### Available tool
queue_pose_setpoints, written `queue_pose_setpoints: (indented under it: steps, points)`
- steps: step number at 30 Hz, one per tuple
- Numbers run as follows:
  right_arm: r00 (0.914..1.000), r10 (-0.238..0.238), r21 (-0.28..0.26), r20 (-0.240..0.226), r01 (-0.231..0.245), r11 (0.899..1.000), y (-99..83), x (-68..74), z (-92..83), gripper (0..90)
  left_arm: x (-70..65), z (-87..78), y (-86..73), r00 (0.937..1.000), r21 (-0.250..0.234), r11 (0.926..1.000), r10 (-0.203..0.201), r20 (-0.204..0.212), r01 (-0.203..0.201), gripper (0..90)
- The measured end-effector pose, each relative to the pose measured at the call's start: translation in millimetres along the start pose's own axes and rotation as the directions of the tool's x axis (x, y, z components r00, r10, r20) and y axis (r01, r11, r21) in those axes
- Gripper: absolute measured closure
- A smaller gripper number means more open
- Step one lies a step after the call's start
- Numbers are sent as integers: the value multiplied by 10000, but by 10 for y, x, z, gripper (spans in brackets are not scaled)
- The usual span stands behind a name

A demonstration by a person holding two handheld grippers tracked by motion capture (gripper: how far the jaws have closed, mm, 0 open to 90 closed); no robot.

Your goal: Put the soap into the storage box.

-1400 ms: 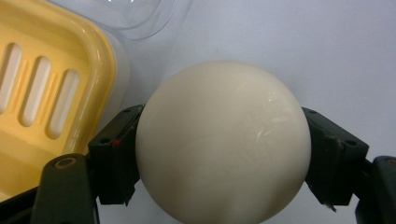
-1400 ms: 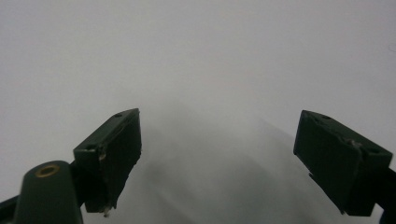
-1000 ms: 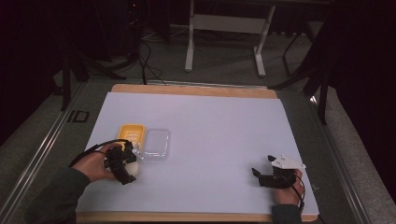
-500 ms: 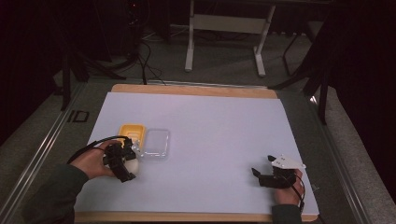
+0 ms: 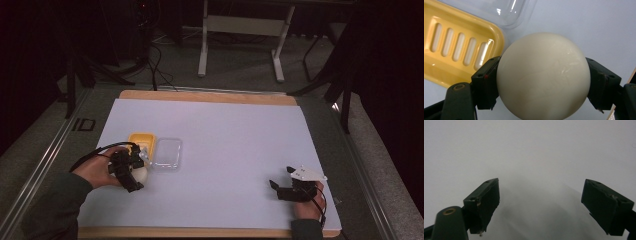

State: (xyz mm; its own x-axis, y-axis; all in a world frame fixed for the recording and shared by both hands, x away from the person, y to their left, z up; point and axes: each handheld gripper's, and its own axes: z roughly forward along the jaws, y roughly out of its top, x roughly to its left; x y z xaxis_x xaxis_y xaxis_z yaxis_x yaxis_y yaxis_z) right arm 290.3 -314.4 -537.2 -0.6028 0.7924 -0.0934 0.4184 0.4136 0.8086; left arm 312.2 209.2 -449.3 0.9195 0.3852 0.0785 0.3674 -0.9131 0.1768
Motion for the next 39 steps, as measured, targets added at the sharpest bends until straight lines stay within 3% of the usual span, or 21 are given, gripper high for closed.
queue_pose_setpoints:
  steps: [15,16,24,26,39]
  points:
    - [10000,37,-22,-2,-37,10000,-1,-1,-3,150,155,-228,2,9992,-179,9994,-314,-239,310,239]
    - [10000,36,-16,-3,-36,10000,-1,0,-3,150,197,-232,0,9984,-256,9982,-547,-159,543,239]
    - [10000,13,-4,-10,-13,10000,0,-1,0,150,293,-202,9,9961,-188,9959,-881,-10,881,239]
    - [10000,36,-7,-12,-36,10000,0,-1,-2,150,364,-174,29,9926,-162,9925,-1208,133,1210,239]
    - [10000,10,-11,-26,-10,10000,0,-2,0,150,492,-108,119,9847,-9,9847,-1744,11,1744,239]
